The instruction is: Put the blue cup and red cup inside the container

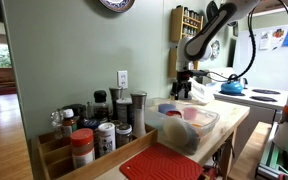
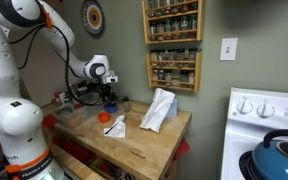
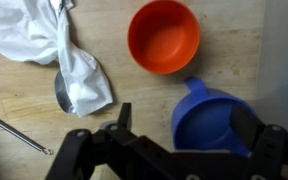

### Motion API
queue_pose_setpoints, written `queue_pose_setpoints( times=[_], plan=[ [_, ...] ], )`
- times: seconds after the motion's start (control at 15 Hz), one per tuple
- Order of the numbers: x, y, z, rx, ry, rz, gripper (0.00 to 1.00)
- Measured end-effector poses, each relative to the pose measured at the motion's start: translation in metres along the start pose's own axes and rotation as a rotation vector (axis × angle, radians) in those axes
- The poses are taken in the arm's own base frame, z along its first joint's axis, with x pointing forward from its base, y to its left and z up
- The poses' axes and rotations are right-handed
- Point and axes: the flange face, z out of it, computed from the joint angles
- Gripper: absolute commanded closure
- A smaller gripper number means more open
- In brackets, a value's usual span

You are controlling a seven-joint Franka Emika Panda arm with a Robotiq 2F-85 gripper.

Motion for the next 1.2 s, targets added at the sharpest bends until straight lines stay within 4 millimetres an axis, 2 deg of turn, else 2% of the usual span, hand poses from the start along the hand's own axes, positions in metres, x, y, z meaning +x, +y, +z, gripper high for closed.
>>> queue_pose_setpoints(
  times=[0.33,0.4,0.47,0.6,0.8,1.07,1.2],
  plan=[
    [0.021,-0.004,0.028,0.021,0.043,0.093,0.00],
    [0.024,-0.004,0.032,0.023,0.049,0.110,0.04],
    [0.028,-0.003,0.037,0.025,0.051,0.125,0.27],
    [0.033,-0.002,0.045,0.026,0.053,0.147,0.31],
    [0.036,0.000,0.055,0.022,0.041,0.156,0.58],
    [0.037,0.002,0.057,0.021,0.039,0.162,0.88],
    [0.038,0.003,0.056,0.021,0.040,0.161,0.99]
  ],
)
